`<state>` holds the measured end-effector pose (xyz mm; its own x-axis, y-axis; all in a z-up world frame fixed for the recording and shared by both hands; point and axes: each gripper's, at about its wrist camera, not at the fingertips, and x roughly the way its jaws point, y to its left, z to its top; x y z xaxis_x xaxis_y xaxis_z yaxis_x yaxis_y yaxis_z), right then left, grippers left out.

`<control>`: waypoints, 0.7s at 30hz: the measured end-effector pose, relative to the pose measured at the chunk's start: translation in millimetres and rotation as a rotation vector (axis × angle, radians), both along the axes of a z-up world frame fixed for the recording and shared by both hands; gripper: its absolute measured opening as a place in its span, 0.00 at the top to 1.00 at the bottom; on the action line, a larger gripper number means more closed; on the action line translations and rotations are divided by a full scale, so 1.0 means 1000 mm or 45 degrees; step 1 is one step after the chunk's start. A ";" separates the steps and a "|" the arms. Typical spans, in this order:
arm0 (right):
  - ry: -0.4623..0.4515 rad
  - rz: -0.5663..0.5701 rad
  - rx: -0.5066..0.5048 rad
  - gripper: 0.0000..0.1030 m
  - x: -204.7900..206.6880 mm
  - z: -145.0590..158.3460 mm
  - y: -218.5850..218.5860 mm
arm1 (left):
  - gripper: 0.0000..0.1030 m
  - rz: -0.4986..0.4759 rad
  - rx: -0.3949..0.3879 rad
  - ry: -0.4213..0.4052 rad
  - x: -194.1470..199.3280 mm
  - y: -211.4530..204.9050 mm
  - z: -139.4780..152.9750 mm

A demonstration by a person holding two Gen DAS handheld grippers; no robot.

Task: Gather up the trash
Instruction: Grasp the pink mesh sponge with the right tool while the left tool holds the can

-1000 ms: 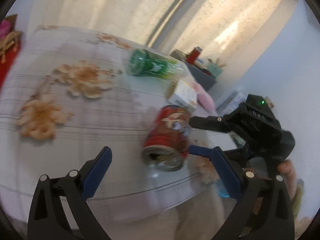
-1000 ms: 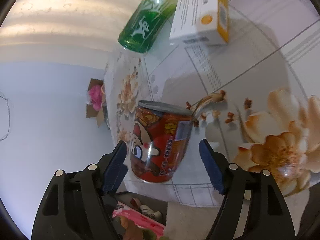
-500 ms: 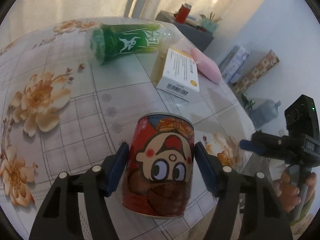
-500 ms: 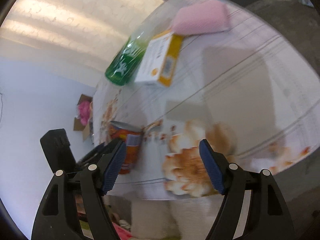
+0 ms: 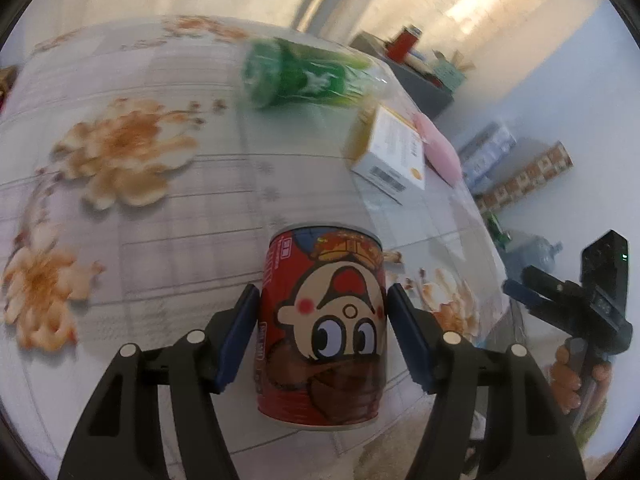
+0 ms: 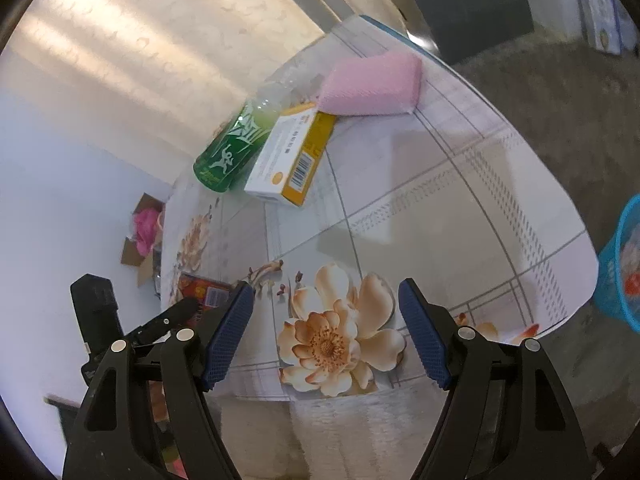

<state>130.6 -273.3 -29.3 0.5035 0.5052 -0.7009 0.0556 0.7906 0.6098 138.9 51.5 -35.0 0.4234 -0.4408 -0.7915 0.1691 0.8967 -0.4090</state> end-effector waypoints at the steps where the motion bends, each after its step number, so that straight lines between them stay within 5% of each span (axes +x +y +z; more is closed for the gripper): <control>1: -0.006 0.009 -0.017 0.31 0.001 0.002 0.002 | 0.38 0.013 0.032 -0.024 -0.004 0.002 0.001; 8: -0.041 0.044 -0.158 0.28 0.010 0.015 -0.001 | 0.38 0.061 0.056 -0.066 -0.021 0.017 0.002; 14: -0.117 0.083 -0.537 0.19 0.041 0.023 -0.007 | 0.38 0.048 0.078 -0.093 -0.029 0.021 0.002; 21: -0.411 0.582 -1.081 0.08 0.079 0.014 0.030 | 0.38 0.025 0.005 -0.059 -0.024 0.031 -0.003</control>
